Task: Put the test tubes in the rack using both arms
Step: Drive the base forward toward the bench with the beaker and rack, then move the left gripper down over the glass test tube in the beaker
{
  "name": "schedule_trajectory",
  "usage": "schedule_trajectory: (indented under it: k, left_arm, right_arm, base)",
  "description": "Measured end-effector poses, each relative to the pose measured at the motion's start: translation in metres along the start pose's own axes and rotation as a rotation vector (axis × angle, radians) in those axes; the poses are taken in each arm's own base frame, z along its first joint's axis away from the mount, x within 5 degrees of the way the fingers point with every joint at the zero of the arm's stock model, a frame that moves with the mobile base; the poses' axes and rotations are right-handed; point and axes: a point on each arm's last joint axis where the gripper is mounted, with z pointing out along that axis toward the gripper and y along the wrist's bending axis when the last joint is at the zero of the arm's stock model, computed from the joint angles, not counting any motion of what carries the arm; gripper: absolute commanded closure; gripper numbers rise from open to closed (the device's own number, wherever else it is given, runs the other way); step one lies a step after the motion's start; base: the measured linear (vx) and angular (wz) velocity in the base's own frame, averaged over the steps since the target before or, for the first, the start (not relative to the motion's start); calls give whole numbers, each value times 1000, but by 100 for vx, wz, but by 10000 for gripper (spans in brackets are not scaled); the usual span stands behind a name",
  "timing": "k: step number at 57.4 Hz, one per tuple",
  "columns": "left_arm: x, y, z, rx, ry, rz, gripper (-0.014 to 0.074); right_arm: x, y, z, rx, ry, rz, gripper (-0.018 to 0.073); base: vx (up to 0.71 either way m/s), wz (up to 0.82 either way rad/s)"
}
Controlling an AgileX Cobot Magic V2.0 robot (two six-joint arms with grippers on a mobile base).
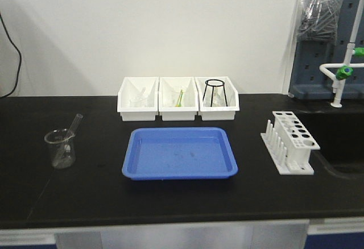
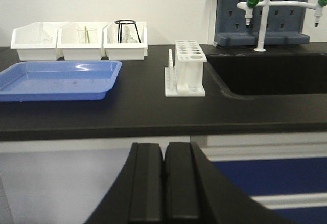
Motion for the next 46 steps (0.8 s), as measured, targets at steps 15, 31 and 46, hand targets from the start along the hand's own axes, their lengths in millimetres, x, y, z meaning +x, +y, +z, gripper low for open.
schedule_trajectory:
  k: [15,31,46]
  left_arm:
    - [0,0,0,0,0,0,617]
    - [0,0,0,0,0,0,617]
    - [0,0,0,0,0,0,617]
  right_arm:
    - [0,0,0,0,0,0,566]
    - [0,0,0,0,0,0,566]
    - [0,0,0,0,0,0,566]
  base:
    - [41,7]
    - [41,9]
    - [36,3]
